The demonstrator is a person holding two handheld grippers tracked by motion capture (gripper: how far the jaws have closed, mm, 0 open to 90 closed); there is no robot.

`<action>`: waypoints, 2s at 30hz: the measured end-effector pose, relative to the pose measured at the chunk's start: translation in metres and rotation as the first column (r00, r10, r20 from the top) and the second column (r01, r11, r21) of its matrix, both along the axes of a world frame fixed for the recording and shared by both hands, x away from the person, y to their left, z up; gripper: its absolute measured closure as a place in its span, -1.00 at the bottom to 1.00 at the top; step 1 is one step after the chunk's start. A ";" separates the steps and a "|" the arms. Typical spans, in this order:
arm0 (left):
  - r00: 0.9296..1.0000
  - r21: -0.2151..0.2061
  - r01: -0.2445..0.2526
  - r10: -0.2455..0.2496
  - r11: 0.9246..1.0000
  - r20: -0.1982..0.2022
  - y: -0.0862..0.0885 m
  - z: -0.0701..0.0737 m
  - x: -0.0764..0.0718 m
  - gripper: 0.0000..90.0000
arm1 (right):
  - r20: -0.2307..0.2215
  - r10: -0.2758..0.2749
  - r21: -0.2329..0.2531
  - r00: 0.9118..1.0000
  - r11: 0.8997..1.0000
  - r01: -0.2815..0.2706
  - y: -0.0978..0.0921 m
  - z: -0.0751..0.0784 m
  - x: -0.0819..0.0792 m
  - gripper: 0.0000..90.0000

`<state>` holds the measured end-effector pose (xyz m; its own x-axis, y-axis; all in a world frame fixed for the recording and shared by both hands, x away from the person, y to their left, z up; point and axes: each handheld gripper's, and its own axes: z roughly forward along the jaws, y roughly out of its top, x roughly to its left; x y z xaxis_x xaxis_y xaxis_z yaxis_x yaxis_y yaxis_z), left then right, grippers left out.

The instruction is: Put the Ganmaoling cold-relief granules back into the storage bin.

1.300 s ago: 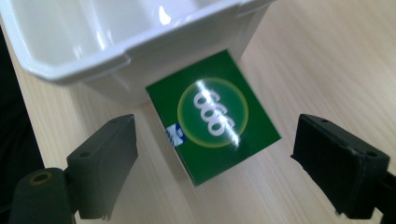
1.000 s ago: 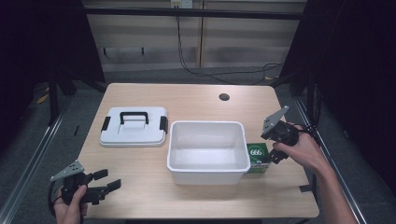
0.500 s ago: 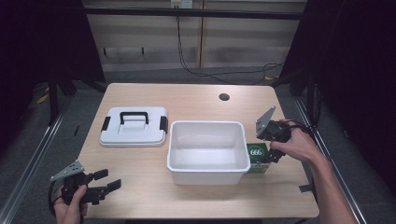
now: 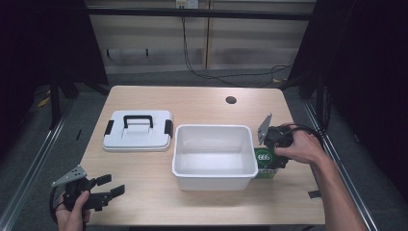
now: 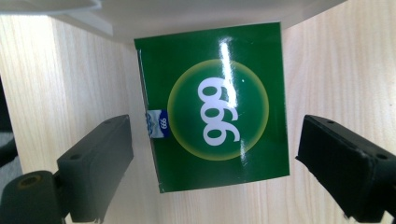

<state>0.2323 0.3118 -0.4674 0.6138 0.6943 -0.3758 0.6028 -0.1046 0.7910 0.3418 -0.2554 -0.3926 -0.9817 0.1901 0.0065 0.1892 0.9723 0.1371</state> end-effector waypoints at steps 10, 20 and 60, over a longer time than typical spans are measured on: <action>1.000 -0.003 -0.004 0.004 1.000 0.000 0.000 0.000 0.000 -0.64 | 0.016 0.045 -0.033 0.999 0.998 -0.045 0.008 -0.010 0.005 -0.76; 1.000 -0.002 -0.004 0.004 1.000 0.000 0.000 0.000 0.000 -0.64 | -0.012 0.057 -0.023 0.998 0.998 -0.057 0.009 -0.009 0.004 -0.76; 1.000 -0.003 0.004 -0.004 1.000 0.004 0.000 0.001 -0.001 -0.64 | -0.045 0.023 -0.122 0.999 0.992 -0.029 0.001 -0.001 0.003 -0.65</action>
